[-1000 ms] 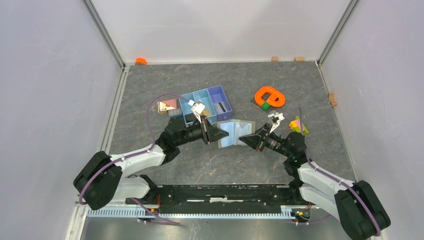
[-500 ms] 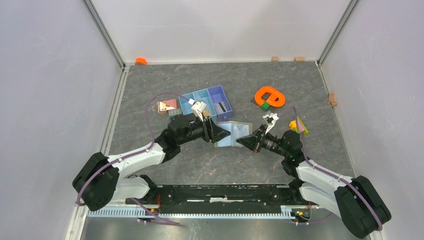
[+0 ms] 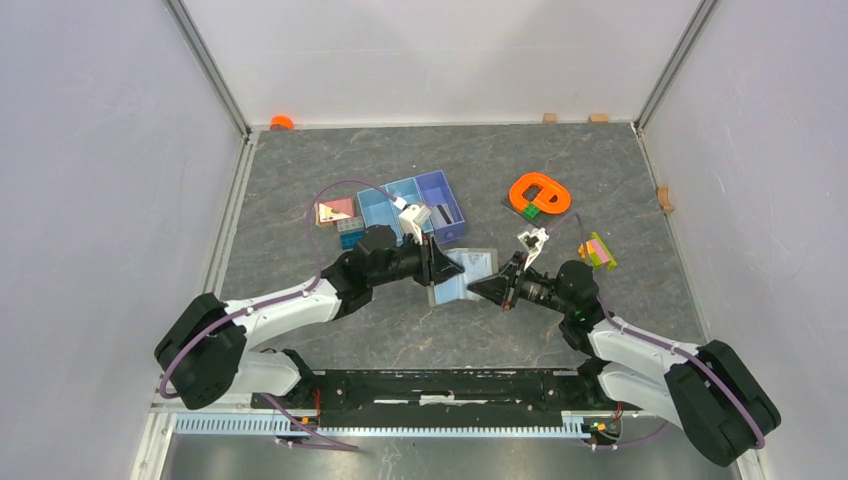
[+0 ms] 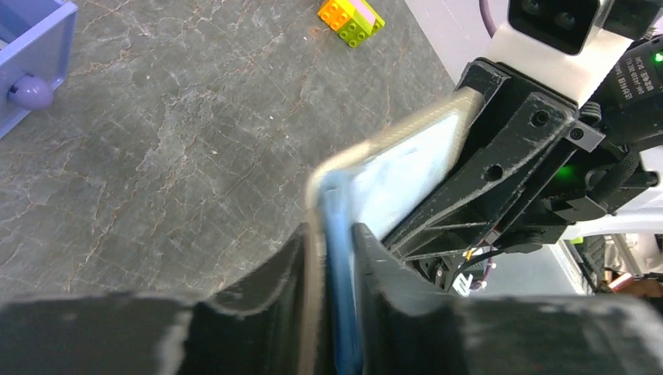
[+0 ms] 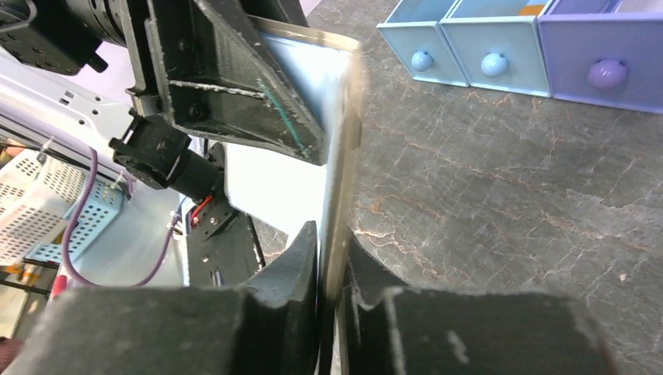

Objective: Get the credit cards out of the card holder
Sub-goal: Remove the credit card from the card holder.

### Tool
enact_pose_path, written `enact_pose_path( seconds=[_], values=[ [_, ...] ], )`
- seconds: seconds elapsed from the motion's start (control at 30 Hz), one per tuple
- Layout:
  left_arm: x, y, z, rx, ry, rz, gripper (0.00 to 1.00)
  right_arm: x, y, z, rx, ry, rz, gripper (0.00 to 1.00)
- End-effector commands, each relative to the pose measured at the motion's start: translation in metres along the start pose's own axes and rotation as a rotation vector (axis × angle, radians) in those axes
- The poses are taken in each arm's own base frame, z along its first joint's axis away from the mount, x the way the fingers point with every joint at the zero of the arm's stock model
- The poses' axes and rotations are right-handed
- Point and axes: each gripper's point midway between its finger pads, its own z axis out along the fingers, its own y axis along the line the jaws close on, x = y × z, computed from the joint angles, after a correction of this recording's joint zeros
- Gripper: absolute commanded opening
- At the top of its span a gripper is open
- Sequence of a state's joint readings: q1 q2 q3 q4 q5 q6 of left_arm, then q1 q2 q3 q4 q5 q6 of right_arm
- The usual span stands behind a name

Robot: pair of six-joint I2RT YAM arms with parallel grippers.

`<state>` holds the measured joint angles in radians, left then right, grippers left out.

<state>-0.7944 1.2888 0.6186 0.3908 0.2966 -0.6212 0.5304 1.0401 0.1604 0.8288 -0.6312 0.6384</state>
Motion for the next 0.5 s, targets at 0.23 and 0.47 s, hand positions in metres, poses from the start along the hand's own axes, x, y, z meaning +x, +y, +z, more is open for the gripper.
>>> enact_pose_path(
  seconds=[0.23, 0.47],
  values=[
    [-0.017, 0.011, 0.0, -0.089, -0.044, 0.035, 0.18, -0.037, 0.01, 0.003, 0.007, -0.077, -0.116, 0.4],
    [-0.02, 0.009, -0.004, -0.082, -0.057, 0.04, 0.18, -0.044, -0.003, -0.004, 0.078, -0.107, -0.124, 0.34]
  ],
)
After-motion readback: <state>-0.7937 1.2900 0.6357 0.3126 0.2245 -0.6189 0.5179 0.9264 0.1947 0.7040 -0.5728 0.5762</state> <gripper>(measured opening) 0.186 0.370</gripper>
